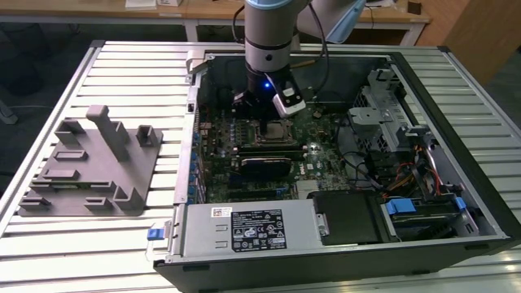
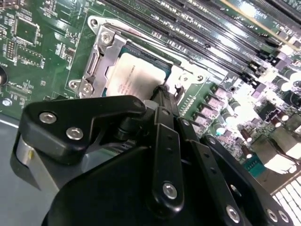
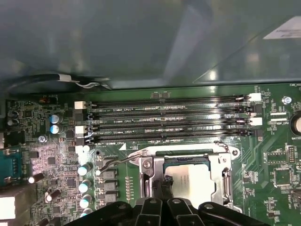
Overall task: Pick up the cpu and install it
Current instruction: 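Close the cpu cover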
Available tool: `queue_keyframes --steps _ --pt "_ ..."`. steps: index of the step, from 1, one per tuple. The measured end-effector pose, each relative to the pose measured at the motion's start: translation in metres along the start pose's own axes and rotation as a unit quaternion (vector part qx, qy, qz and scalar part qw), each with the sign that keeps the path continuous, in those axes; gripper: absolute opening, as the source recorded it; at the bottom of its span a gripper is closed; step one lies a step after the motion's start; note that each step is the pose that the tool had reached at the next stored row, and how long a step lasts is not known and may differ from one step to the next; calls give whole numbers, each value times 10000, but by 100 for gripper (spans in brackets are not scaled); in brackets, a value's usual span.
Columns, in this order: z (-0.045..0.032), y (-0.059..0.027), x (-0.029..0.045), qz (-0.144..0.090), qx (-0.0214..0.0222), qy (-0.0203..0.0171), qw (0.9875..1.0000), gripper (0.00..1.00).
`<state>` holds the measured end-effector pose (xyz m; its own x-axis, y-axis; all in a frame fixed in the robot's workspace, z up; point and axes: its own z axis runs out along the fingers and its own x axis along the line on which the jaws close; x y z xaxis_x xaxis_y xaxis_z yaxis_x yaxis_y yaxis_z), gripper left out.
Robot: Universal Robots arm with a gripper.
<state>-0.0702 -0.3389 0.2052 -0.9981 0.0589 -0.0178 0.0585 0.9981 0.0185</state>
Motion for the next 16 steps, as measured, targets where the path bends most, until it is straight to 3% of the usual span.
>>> queue_keyframes --steps 3,9,13,16 --pt "-62 2 -1 -1 -1 -2 10000 11" --pt "-66 1 -1 0 0 -4 10000 11" --pt "-73 1 -2 -1 -11 -65 10000 11" --pt "-73 3 -22 -1 -12 -73 10000 11"
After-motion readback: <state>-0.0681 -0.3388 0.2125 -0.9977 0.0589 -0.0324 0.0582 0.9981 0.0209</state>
